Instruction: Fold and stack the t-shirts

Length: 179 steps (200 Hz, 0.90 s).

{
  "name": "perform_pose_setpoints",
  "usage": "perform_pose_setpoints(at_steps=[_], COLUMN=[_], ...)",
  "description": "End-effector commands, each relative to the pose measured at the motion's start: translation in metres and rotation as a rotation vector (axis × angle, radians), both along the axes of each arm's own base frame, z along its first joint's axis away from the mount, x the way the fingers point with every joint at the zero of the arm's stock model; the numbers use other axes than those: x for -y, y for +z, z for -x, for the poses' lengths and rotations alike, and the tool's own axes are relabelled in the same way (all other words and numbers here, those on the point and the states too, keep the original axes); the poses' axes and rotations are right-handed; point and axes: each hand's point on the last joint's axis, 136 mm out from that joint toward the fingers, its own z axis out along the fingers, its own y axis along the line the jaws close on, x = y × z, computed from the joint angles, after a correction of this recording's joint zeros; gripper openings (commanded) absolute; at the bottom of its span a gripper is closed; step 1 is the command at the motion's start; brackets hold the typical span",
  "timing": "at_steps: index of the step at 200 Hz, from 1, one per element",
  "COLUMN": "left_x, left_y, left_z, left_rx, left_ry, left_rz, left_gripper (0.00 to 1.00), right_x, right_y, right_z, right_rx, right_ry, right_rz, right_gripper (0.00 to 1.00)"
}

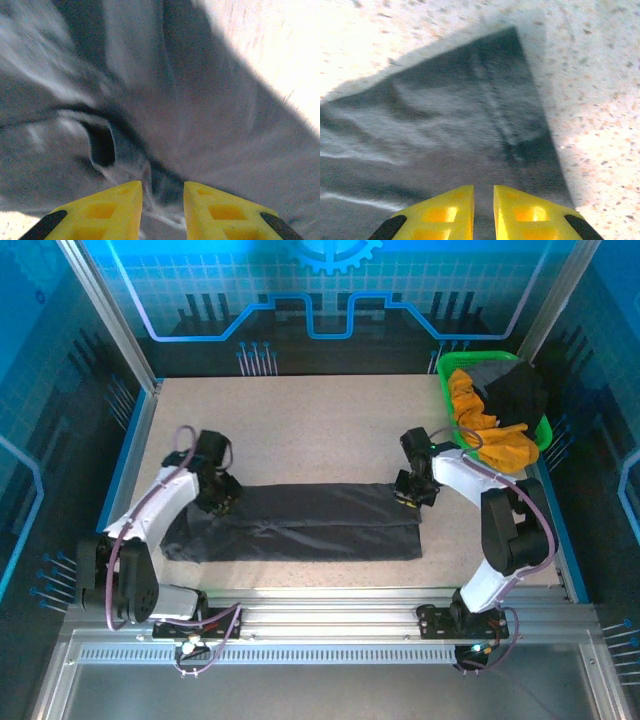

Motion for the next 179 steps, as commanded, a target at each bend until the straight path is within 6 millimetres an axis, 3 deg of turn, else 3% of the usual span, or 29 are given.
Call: perform_pose_setpoints(at_steps=[1,14,44,91,113,136,164,179], left_x=[-0.046,-0.071,-0.112,-0.122,-0.124,-0.14,-0.164,-0.173], left_y=[-0.003,-0.007,-0.02,-0.044,-0.056,-0.061,-0.059,-0.056], left_z=[-0.012,-0.023,-0.043,-0.059,-0.057,-0.05,-0.05,-0.055], left_rx=[-0.004,0.018,0.05,0.07,0.042,0.015,0.056,0.099], left_ry=[0.149,0.213,0.253,0.175,0.156,0.187,0.25,0.274], left_rz=[0.011,0.043,0.09,0.127,0.116,0.069,0.077,0.114], left_gripper=[0.41,0.47,0.51,0.51,0.48,0.34,0.01,0.0], right_x=[-0.012,-0.013,-0.005,0.003,0.005,0.009,0.013,0.016], right_y=[-0.001,-0.006,-0.024,-0.034,-0.036,-0.037,-0.041,-0.043], right_z=[-0.007,-0.012,-0.019,-0.026,-0.025,-0.024,-0.023,-0.022], right_rx=[-0.009,-0.021,-0.073,-0.129,-0.139,-0.151,-0.177,-0.188], right_ry=[0.022,0.015,-0.034,-0.038,-0.045,-0.055,-0.061,-0.068], right_rz=[-0.01,-0.01,-0.005,0.027,0.038,0.051,0.064,0.073], right_gripper=[0.19,0.19,0.2,0.21,0.21,0.21,0.2,0.2])
